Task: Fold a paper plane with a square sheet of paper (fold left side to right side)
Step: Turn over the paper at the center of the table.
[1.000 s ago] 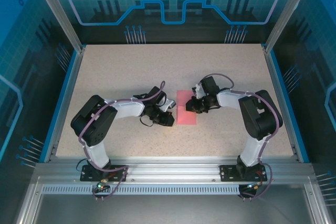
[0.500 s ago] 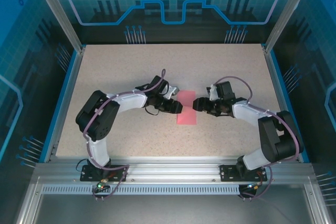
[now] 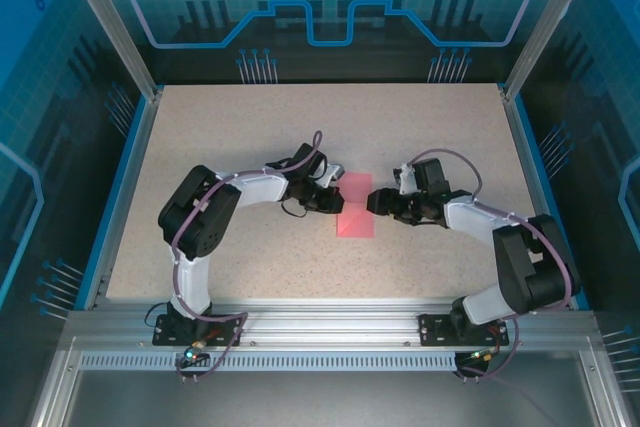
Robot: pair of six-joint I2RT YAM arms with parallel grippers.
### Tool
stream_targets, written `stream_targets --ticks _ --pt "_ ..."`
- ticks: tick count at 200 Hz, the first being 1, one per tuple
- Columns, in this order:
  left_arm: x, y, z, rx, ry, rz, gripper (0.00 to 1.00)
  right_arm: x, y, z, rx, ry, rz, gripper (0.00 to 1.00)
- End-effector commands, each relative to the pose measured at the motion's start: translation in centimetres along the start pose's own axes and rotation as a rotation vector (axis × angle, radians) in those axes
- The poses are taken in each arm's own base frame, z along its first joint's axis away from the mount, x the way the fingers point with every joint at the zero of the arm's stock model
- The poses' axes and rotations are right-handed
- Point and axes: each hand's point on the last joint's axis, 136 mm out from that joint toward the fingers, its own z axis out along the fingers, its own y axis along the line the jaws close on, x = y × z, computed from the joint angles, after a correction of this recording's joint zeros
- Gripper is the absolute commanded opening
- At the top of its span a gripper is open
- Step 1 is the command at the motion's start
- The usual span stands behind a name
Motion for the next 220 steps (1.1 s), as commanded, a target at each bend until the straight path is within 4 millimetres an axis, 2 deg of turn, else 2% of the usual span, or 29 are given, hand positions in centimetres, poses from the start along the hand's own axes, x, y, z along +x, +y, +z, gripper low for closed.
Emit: stream_targets --ticks 1,64,84,120,149,162,190,220 --pt "-0.4 0.0 -1.5 -0.024 -0.047 0.02 0.09 -0.4 1.4 1.0 -0.065 0.023 0.006 0.71" --pt "0.0 0.1 -1.6 -0.029 -0.05 0.015 0.1 -0.2 3.3 4.5 -0.118 0.092 0.008 0.64" --pt "-0.1 0.1 -1.6 -0.029 -0.05 0.013 0.11 -0.3 3.3 5.3 -0.107 0.108 0.013 0.6" --pt "-0.2 0.1 -1.7 -0.031 -0.057 0.014 0.15 -0.4 3.6 6.4 -0.117 0.133 0.019 0.41" --pt "-0.8 -0.1 -2.7 -0.027 -0.094 0.001 0.34 -0.8 3.9 6.2 -0.124 0.121 0.004 0.17" --pt "-1.2 -0.2 -3.6 -0.018 -0.123 -0.015 0.42 -1.2 4.0 5.6 -0.128 0.104 -0.01 0.12" --pt "-2.0 -0.5 -6.5 0.013 -0.208 -0.069 0.64 -2.5 4.5 3.8 -0.157 0.054 -0.049 0.06" --pt "-3.2 -1.1 -10.8 0.076 -0.338 -0.123 0.84 -5.1 6.1 0.2 -0.223 -0.053 -0.134 0.06"
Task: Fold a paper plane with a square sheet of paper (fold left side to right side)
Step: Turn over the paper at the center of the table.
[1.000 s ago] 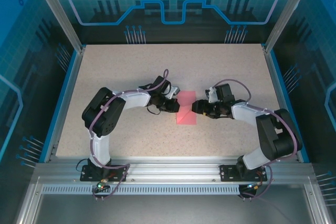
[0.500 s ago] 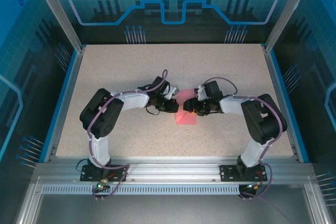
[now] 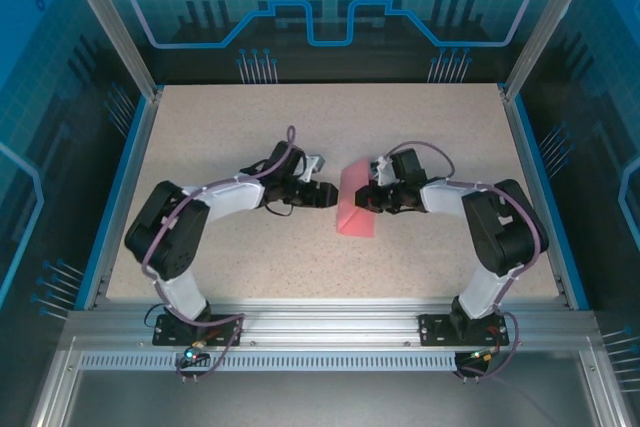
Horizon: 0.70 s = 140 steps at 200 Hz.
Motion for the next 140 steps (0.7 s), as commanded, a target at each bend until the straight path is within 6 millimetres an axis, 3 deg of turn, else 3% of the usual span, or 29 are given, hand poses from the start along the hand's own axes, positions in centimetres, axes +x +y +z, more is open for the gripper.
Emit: stream_targets --ticks 1,34,53,61,90,115,140 --pt "-2.6 -1.4 -3.5 0.081 -0.134 -0.047 0.84 -2.6 2.7 -3.5 -0.08 -0.1 -0.119 0.06" --pt "-5.3 -3.6 -8.2 0.196 -0.273 -0.071 0.96 -5.4 6.1 -8.1 -0.184 -0.215 -0.239 0.06" --pt "-6.5 -5.8 -10.4 0.278 -0.317 -0.045 0.99 -6.2 8.3 -10.5 -0.244 -0.257 -0.301 0.06" --pt "-7.0 -6.9 -11.2 0.308 -0.331 -0.027 0.99 -7.2 10.2 -12.0 -0.276 -0.292 -0.353 0.07" --pt "-8.7 -10.8 -14.0 0.439 -0.38 0.046 0.99 -7.8 15.3 -15.4 -0.381 -0.332 -0.487 0.07" --pt "-9.8 -14.0 -15.8 0.558 -0.39 0.109 0.99 -7.7 19.0 -17.3 -0.469 -0.33 -0.569 0.07" --pt "-10.1 -16.8 -16.5 0.636 -0.369 0.171 0.99 -7.1 22.1 -17.9 -0.535 -0.303 -0.636 0.08"
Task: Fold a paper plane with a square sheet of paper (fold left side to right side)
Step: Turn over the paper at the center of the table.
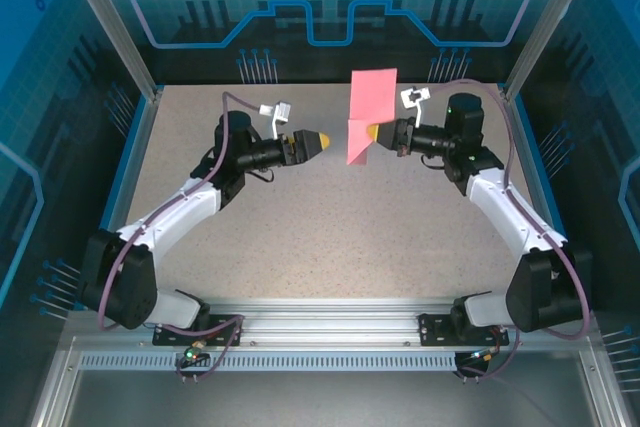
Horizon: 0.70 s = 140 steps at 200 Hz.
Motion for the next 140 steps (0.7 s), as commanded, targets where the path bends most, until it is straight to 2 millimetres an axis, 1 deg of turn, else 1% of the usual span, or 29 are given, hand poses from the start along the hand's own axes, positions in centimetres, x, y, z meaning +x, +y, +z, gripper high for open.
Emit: stream_targets --ticks 1,15,30,45,61,78,97,113,115,140 --pt "-1.4 -5.3 0.5 0.175 0.019 0.079 0.99 -0.9 4.4 0.7 -0.139 0.029 -0.079 0.08" --pt "-1.4 -6.6 1.0 0.212 0.034 0.099 0.98 -1.1 5.5 1.2 -0.171 0.039 -0.089 0.08" --pt "-1.2 -7.3 1.5 0.226 0.046 0.109 0.97 -1.1 6.5 1.8 -0.209 0.05 -0.094 0.08" --pt "-1.2 -7.2 2.0 0.218 0.057 0.101 0.94 -1.0 7.1 2.3 -0.241 0.054 -0.092 0.08" --pt "-1.3 -7.3 2.1 0.229 0.057 0.093 0.89 -0.8 7.3 2.8 -0.253 0.06 -0.082 0.08" --pt "-1.3 -7.7 2.0 0.241 0.051 0.102 0.79 -0.6 6.9 3.1 -0.247 0.065 -0.065 0.09" --pt "-1.2 -7.3 1.8 0.213 0.041 0.117 0.61 -0.3 6.4 3.2 -0.236 0.064 -0.045 0.09" --pt "-1.0 -6.9 1.9 0.199 0.043 0.115 0.48 0.2 5.9 3.3 -0.226 0.069 -0.016 0.1" --pt "-1.1 -6.9 1.8 0.197 0.041 0.116 0.47 -0.1 6.0 3.3 -0.232 0.058 -0.032 0.11" --pt "-1.0 -6.6 1.8 0.186 0.038 0.112 0.38 0.3 5.6 3.4 -0.223 0.056 -0.015 0.11"
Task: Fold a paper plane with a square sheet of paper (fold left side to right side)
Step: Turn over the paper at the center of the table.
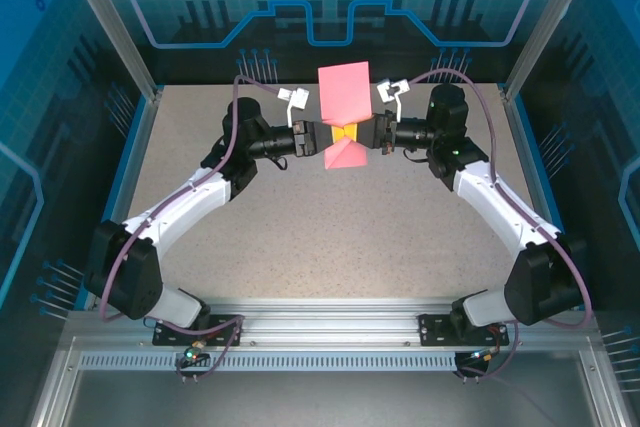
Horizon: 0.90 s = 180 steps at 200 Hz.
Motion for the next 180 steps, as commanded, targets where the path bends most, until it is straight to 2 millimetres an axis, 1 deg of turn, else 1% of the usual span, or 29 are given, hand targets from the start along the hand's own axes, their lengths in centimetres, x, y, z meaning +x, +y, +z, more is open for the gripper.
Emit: stream_targets --ticks 1,41,69,75,89,91,100,110,120,130,139,154,163,164,173,180 --pt "-0.5 -0.8 -0.3 0.001 -0.017 0.042 0.37 0.3 -0.1 0.2 -0.012 -0.007 0.006 0.11" --pt "-0.3 -0.5 -0.5 -0.017 -0.02 0.043 0.18 0.4 -0.9 -0.2 0.013 -0.026 0.031 0.13" --pt "0.1 -0.4 -0.8 -0.035 -0.017 0.053 0.08 0.4 -1.5 -0.9 0.039 -0.042 0.042 0.17" --pt "0.1 -0.3 -0.8 -0.041 -0.017 0.055 0.06 0.5 -1.7 -1.1 0.05 -0.045 0.045 0.19" --pt "0.4 -0.1 -1.0 -0.064 -0.008 0.06 0.04 0.5 -1.9 -1.8 0.081 -0.053 0.034 0.22" --pt "0.4 -0.1 -1.1 -0.067 -0.008 0.062 0.04 0.7 -2.1 -1.8 0.09 -0.046 0.047 0.23" --pt "0.7 0.3 -1.3 -0.1 0.0 0.064 0.03 1.0 -2.6 -2.4 0.135 -0.043 0.055 0.29" --pt "1.0 0.8 -1.6 -0.148 0.012 0.076 0.03 1.5 -3.1 -3.1 0.2 -0.033 0.048 0.34" --pt "1.7 1.4 -2.0 -0.215 0.035 0.088 0.02 2.0 -3.8 -3.9 0.28 -0.024 0.044 0.41" --pt "2.5 2.2 -2.4 -0.295 0.066 0.111 0.02 2.7 -5.1 -5.1 0.402 -0.004 0.046 0.44" --pt "3.3 3.0 -2.8 -0.381 0.105 0.127 0.02 3.4 -6.3 -6.4 0.526 0.019 0.046 0.48" --pt "5.2 4.9 -3.4 -0.546 0.198 0.159 0.01 5.4 -8.5 -9.3 0.75 0.084 0.074 0.53" --pt "6.4 6.0 -3.8 -0.64 0.261 0.176 0.0 6.5 -9.9 -11.6 0.896 0.114 0.1 0.6" --pt "6.5 6.2 -3.9 -0.652 0.268 0.177 0.0 6.5 -9.9 -11.6 0.896 0.114 0.1 0.6" --pt "7.6 7.5 -4.2 -0.75 0.329 0.197 0.0 7.5 -11.0 -13.8 1.008 0.133 0.126 0.65" --pt "8.7 8.5 -4.6 -0.829 0.385 0.214 0.0 8.2 -11.5 -14.9 1.061 0.148 0.142 0.68"
